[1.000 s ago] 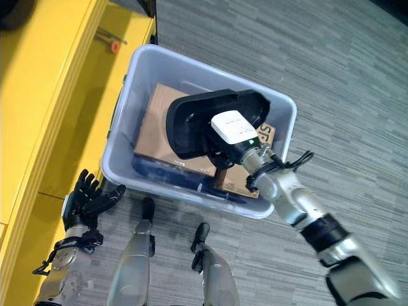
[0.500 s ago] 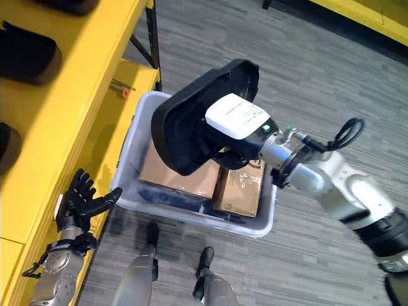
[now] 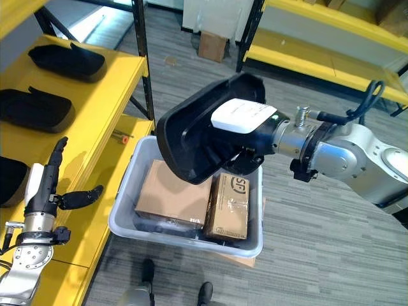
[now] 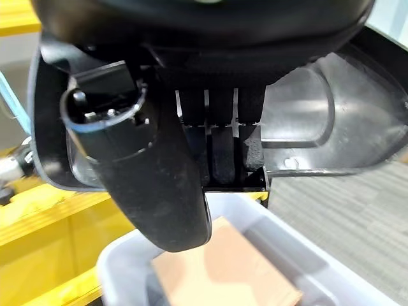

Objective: Move parts from the plastic box to the shelf.

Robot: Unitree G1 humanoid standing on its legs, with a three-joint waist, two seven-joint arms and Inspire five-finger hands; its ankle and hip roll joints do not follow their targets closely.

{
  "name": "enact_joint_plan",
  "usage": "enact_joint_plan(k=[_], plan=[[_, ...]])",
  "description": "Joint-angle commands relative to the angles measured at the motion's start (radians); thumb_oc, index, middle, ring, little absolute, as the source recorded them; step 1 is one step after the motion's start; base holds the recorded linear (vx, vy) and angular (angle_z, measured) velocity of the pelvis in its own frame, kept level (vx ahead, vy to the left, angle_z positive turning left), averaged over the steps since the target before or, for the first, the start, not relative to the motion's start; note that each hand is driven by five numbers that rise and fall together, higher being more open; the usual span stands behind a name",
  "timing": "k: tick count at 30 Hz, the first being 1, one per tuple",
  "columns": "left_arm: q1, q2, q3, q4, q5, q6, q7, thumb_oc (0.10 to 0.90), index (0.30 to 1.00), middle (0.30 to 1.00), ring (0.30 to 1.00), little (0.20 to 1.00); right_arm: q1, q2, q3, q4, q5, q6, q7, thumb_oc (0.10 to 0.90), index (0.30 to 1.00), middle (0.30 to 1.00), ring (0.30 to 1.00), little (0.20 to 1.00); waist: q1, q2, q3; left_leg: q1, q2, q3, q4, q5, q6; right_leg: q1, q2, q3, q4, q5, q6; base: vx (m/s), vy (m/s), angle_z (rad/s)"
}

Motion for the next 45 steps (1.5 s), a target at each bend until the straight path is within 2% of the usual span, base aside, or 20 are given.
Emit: enact_joint_plan(k=[1,3,4,5,9,10,11,12,14,15,16,17,21,29,32,36,45], plan=[[-0.025,0.143,0.016,-0.106,0.125,-0.112,0.072,0.900,1.000,1.000,1.000,1.000,-0.119,0.031,0.068,0.053,0.113,-0.021,-0.015,0.400,0.300,0.300,0.300,0.300,-0.006,-0.032,-0.175,0.036,0.031,-0.017,-0.028,-0.052,-0.045,-0.008,-0.013,-0.001,0.037,0.006,0.066,0.04,-0.009,0.03],[-0.051,0.212,-0.003,-0.133,0.207,-0.118,0.076,0.900,1.000,1.000,1.000,1.000,-0.164,0.048,0.128,0.080,0.111,-0.023,0.005,0.400,0.300,0.300,0.300,0.300,-0.008,-0.032,-0.179,0.042,0.032,-0.020,-0.028,-0.055,-0.047,-0.003,-0.010,-0.003,0.041,0.001,0.065,0.01,-0.002,0.02],[-0.053,0.211,-0.005,-0.131,0.209,-0.118,0.078,0.900,1.000,1.000,1.000,1.000,-0.173,0.050,0.137,0.084,0.111,-0.024,0.004,0.400,0.300,0.300,0.300,0.300,-0.009,-0.031,-0.179,0.041,0.032,-0.020,-0.028,-0.054,-0.047,-0.003,-0.010,-0.003,0.041,0.001,0.065,0.00,0.000,0.00],[-0.077,0.283,-0.026,-0.155,0.288,-0.125,0.086,0.900,1.000,1.000,1.000,1.000,-0.223,0.075,0.196,0.109,0.096,-0.029,0.015,0.400,0.300,0.300,0.300,0.300,-0.011,-0.029,-0.181,0.045,0.032,-0.024,-0.028,-0.057,-0.048,0.001,-0.009,-0.005,0.042,-0.003,0.064,0.02,-0.019,0.04],[-0.115,0.403,-0.055,-0.224,0.384,-0.147,0.078,0.900,1.000,1.000,1.000,1.000,-0.271,0.119,0.264,0.156,0.079,-0.021,0.042,0.400,0.300,0.300,0.300,0.300,-0.017,-0.021,-0.185,0.050,0.035,-0.028,-0.028,-0.059,-0.048,0.001,-0.005,-0.005,0.047,-0.009,0.063,0.02,-0.008,0.04],[-0.116,0.404,-0.056,-0.224,0.385,-0.146,0.078,0.900,1.000,1.000,1.000,1.000,-0.272,0.121,0.265,0.159,0.080,-0.022,0.043,0.400,0.300,0.300,0.300,0.300,-0.017,-0.021,-0.184,0.051,0.035,-0.028,-0.028,-0.060,-0.048,0.001,-0.005,-0.005,0.048,-0.009,0.062,0.04,-0.018,0.03],[-0.149,0.479,-0.072,-0.266,0.446,-0.153,0.079,0.900,1.000,1.000,1.000,1.000,-0.287,0.139,0.287,0.168,0.080,-0.017,0.063,0.400,0.300,0.300,0.300,0.300,-0.017,-0.021,-0.185,0.058,0.036,-0.030,-0.027,-0.069,-0.049,0.008,-0.002,-0.005,0.049,-0.018,0.062,0.00,0.000,0.00],[-0.171,0.507,-0.089,-0.278,0.470,-0.158,0.079,0.900,1.000,1.000,1.000,1.000,-0.300,0.148,0.304,0.174,0.075,-0.017,0.073,0.400,0.300,0.300,0.300,0.300,-0.017,-0.023,-0.185,0.054,0.035,-0.031,-0.028,-0.063,-0.048,0.005,-0.002,-0.005,0.050,-0.014,0.061,0.00,0.000,0.00],[-0.193,0.533,-0.102,-0.294,0.488,-0.162,0.077,0.900,1.000,1.000,1.000,1.000,-0.304,0.155,0.309,0.179,0.076,-0.016,0.077,0.400,0.300,0.300,0.300,0.300,-0.018,-0.021,-0.186,0.054,0.035,-0.032,-0.028,-0.064,-0.047,0.005,0.000,-0.006,0.052,-0.016,0.061,0.00,0.000,0.00],[-0.224,0.574,-0.123,-0.328,0.509,-0.172,0.064,0.900,1.000,1.000,1.000,1.000,-0.308,0.161,0.320,0.178,0.077,-0.011,0.092,0.400,0.300,0.300,0.300,0.300,-0.019,-0.023,-0.186,0.056,0.037,-0.035,-0.028,-0.064,-0.048,0.006,0.002,-0.007,0.055,-0.019,0.061,0.00,0.000,0.00],[-0.228,0.575,-0.126,-0.328,0.509,-0.172,0.063,0.900,1.000,1.000,1.000,1.000,-0.307,0.160,0.319,0.179,0.077,-0.011,0.092,0.400,0.300,0.300,0.300,0.300,-0.018,-0.024,-0.186,0.056,0.037,-0.035,-0.028,-0.064,-0.048,0.006,0.002,-0.007,0.055,-0.020,0.061,0.04,-0.029,0.04],[-0.266,0.620,-0.157,-0.360,0.534,-0.185,0.050,0.900,1.000,1.000,1.000,1.000,-0.312,0.163,0.333,0.180,0.080,-0.009,0.102,0.400,0.300,0.300,0.300,0.300,-0.021,-0.027,-0.186,0.056,0.039,-0.039,-0.028,-0.065,-0.048,0.007,0.005,-0.008,0.056,-0.022,0.060,0.00,0.000,0.00],[-0.390,0.685,-0.265,-0.406,0.556,-0.207,0.024,0.900,1.000,1.000,1.000,1.000,-0.330,0.158,0.360,0.171,0.094,-0.011,0.118,0.400,0.300,0.300,0.300,0.300,-0.022,-0.033,-0.182,0.053,0.040,-0.047,-0.027,-0.064,-0.050,0.009,0.009,-0.014,0.058,-0.027,0.058,0.02,-0.017,0.04],[-0.611,0.730,-0.507,-0.418,0.579,-0.232,-0.013,0.900,1.000,1.000,1.000,1.000,-0.338,0.143,0.362,0.150,0.106,-0.025,0.110,0.400,0.300,0.300,0.300,0.300,-0.014,-0.044,-0.171,0.050,0.041,-0.060,-0.026,-0.064,-0.051,0.011,0.017,-0.022,0.061,-0.031,0.056,0.03,-0.017,0.07],[-0.616,0.730,-0.522,-0.411,0.576,-0.233,-0.022,0.900,1.000,1.000,1.000,1.000,-0.323,0.135,0.343,0.147,0.113,-0.024,0.110,0.400,0.300,0.300,0.300,0.300,-0.005,-0.051,-0.168,0.051,0.042,-0.061,-0.025,-0.066,-0.050,0.013,0.018,-0.022,0.062,-0.033,0.055,0.00,0.000,0.00],[-0.554,0.716,-0.492,-0.391,0.577,-0.232,-0.027,0.900,1.000,1.000,1.000,1.000,-0.292,0.138,0.307,0.157,0.122,-0.024,0.104,0.400,0.300,0.300,0.300,0.300,0.004,-0.061,-0.163,0.057,0.041,-0.060,-0.024,-0.071,-0.048,0.016,0.021,-0.019,0.063,-0.037,0.054,0.01,-0.003,0.00],[-0.476,0.659,-0.469,-0.343,0.608,-0.222,-0.032,0.900,1.000,1.000,1.000,1.000,-0.270,0.163,0.269,0.156,0.135,-0.023,0.101,0.400,0.300,0.300,0.300,0.300,-0.006,-0.072,-0.165,0.066,0.044,-0.056,-0.025,-0.078,-0.047,0.020,0.024,-0.014,0.063,-0.044,0.050,0.01,-0.001,0.00]])
